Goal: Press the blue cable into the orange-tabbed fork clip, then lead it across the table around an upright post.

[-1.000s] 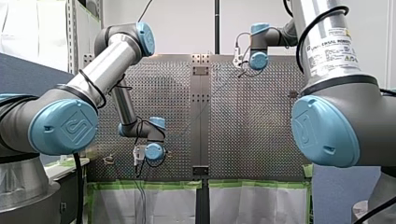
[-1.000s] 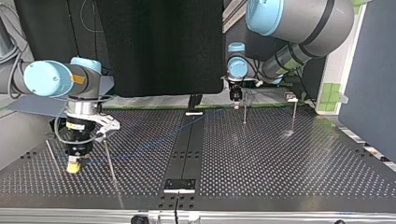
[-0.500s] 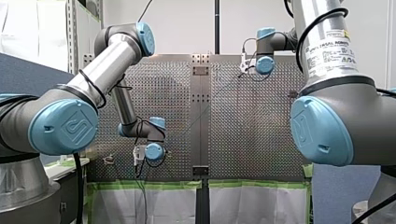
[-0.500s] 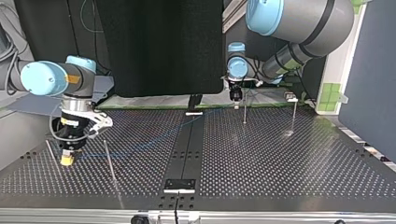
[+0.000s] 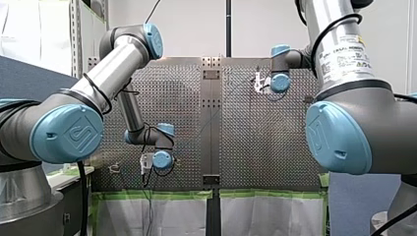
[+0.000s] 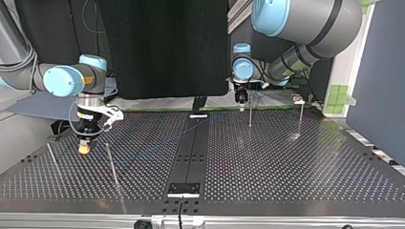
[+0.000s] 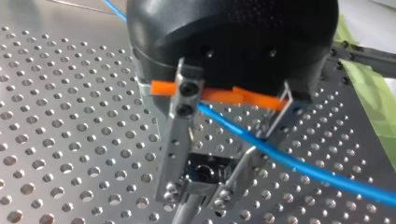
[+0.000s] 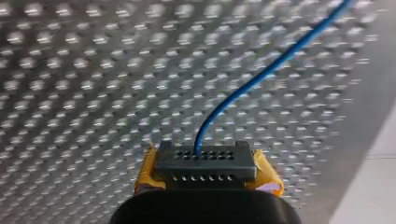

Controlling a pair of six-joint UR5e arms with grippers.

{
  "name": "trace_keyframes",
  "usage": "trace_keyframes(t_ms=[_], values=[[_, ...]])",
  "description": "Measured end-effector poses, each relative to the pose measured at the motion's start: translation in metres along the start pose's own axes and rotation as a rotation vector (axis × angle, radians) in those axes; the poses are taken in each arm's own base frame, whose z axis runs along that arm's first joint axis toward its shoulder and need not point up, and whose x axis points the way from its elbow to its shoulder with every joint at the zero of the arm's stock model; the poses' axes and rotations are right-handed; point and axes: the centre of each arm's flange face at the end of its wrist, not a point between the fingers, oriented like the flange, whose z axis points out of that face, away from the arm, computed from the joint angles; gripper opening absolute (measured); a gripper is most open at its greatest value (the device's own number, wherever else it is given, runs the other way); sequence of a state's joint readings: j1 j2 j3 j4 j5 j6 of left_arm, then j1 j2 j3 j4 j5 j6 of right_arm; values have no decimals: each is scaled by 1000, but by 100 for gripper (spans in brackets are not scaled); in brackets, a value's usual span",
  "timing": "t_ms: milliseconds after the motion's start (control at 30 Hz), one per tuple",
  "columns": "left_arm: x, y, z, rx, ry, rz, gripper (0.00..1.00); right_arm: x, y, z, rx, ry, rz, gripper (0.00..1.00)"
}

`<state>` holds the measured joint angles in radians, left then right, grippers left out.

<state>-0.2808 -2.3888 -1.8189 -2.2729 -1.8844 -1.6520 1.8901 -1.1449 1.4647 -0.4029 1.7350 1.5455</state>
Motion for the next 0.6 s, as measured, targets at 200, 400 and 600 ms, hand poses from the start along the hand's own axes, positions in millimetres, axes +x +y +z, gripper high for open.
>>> trace_keyframes(t_ms=[200, 400, 600], values=[[0, 0, 0, 0, 2, 1, 100, -37, -1, -2, -2, -57, -12, 0], [0, 0, 0, -1, 3, 1, 100, -76, -2, -4, -2, -99, -19, 0], [0, 0, 0, -2, 4, 1, 100, -109, -1, -8, -2, -121, -20, 0]])
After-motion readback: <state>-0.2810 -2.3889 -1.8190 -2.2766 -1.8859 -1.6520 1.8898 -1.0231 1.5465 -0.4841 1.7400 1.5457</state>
